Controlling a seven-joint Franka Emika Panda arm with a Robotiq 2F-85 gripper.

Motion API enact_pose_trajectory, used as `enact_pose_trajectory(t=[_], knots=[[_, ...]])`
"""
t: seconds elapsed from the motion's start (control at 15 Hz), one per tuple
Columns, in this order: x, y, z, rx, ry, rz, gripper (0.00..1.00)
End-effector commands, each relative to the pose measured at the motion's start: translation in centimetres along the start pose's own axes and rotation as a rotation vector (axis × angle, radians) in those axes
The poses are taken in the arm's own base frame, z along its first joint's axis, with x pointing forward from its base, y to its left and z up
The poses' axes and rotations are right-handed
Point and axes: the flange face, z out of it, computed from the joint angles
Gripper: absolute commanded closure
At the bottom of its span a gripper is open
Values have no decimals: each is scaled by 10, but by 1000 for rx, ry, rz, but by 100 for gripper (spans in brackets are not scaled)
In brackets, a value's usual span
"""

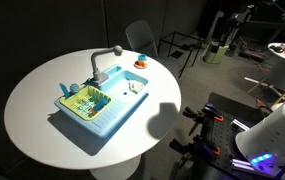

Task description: Put the cup into the sink

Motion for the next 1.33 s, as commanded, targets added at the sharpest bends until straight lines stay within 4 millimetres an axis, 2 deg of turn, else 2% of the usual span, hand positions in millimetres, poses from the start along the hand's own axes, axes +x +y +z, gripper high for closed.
enact_pose_trajectory(t=[0.0, 0.47, 0.87, 1.27], knots=[[28, 22, -18, -9, 41, -12, 0], [94, 65, -34, -34, 167, -31, 0], [154, 102, -36, -56, 204, -21, 0], [196, 131, -34, -95, 181, 10, 0]])
